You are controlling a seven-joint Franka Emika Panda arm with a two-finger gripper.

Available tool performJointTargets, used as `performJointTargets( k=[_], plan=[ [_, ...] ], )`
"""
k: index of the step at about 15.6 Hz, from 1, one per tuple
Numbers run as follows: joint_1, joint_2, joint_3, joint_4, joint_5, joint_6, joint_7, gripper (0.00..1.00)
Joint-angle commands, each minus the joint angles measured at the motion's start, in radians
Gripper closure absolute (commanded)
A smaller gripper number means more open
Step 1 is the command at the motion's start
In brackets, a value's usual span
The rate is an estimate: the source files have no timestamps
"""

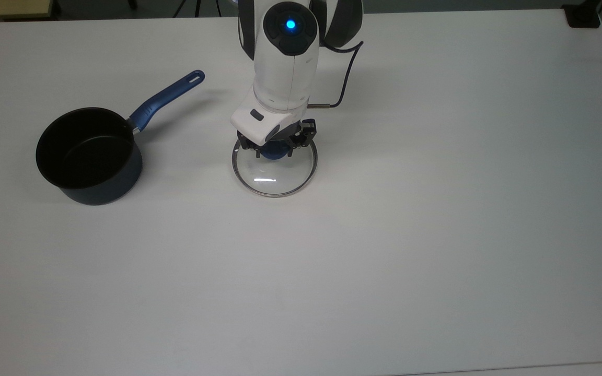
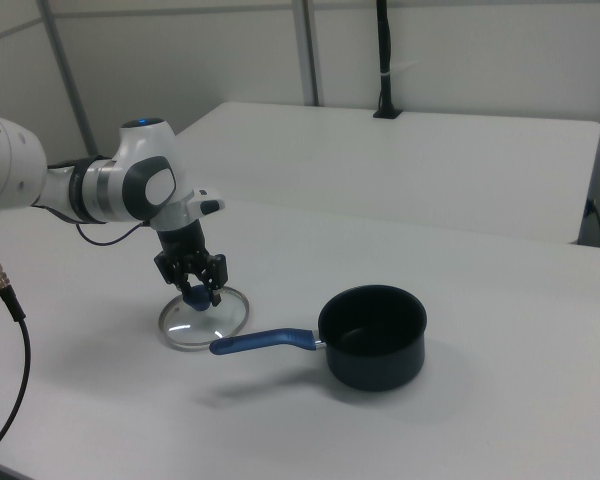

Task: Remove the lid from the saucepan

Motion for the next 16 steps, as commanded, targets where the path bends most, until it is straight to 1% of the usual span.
performJointTargets(
  k=[1,2,3,4,5,6,9,12,15,16],
  plan=[
    [0.010,-0.038,-0.011,-0.042,-0.033,0.022,0.025,0.37],
    [0.010,-0.041,-0.011,-0.042,-0.036,0.020,0.025,0.36],
    [0.011,-0.039,-0.011,-0.042,-0.038,0.020,0.025,0.29],
    [0.011,-0.036,-0.011,-0.039,-0.038,0.020,0.025,0.11],
    [0.011,-0.036,-0.011,-0.036,-0.038,0.020,0.025,0.02],
    [0.010,-0.039,-0.011,-0.032,-0.038,0.017,0.025,0.00],
    [0.005,-0.049,-0.013,0.006,-0.038,-0.002,0.058,0.00],
    [0.000,-0.072,-0.022,0.086,-0.038,-0.125,0.061,0.00],
    [-0.006,-0.154,-0.022,0.093,-0.036,-0.225,0.064,0.00],
    [-0.022,-0.183,-0.022,0.093,-0.036,-0.254,0.063,0.00]
  ],
)
